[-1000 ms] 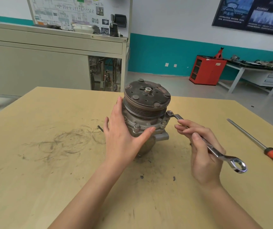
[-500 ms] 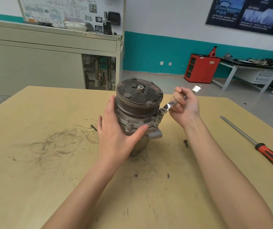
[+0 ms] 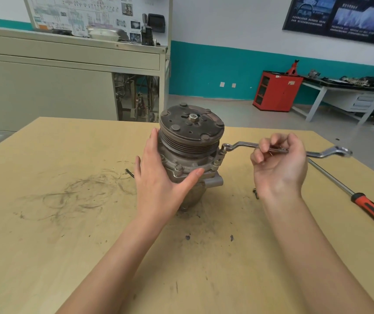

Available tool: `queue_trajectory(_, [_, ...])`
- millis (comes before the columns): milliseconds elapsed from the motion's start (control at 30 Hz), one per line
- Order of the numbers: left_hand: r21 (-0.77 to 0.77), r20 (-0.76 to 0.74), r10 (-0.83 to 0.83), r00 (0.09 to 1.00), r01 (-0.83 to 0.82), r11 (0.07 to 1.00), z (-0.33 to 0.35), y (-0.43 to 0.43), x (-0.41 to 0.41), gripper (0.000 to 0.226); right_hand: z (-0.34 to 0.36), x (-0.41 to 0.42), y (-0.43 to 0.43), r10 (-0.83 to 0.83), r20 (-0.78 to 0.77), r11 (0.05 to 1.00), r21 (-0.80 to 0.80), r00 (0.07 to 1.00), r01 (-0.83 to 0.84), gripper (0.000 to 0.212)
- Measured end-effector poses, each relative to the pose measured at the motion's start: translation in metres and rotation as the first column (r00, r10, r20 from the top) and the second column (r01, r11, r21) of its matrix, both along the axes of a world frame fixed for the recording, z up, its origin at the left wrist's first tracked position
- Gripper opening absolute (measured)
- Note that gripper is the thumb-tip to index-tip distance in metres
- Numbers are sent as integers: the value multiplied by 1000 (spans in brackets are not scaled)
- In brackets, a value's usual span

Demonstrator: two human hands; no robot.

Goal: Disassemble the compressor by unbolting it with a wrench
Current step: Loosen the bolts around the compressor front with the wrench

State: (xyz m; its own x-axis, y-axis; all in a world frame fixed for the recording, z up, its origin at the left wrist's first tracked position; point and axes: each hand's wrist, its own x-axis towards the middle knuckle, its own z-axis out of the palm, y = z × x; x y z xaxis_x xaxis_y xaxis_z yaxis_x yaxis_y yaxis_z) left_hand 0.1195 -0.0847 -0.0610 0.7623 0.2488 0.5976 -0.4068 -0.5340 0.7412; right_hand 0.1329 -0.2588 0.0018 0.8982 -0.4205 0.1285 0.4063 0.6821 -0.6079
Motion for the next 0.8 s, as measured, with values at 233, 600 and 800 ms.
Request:
queue_trajectory(233, [4, -6, -5, 1000, 5, 1000, 1, 0, 0, 106, -12, -24, 18, -70, 70, 989, -122, 995, 78, 40])
queue_trajectory(600, [4, 0, -5, 1000, 5, 1000, 1, 0, 0, 106, -28, -25, 26, -113, 82, 986, -117, 990, 122, 40])
queue_trajectory(800, [-19, 2, -43, 999, 43, 999, 3, 1, -1, 109, -8, 49, -11, 329, 58, 944, -29, 943, -328, 59])
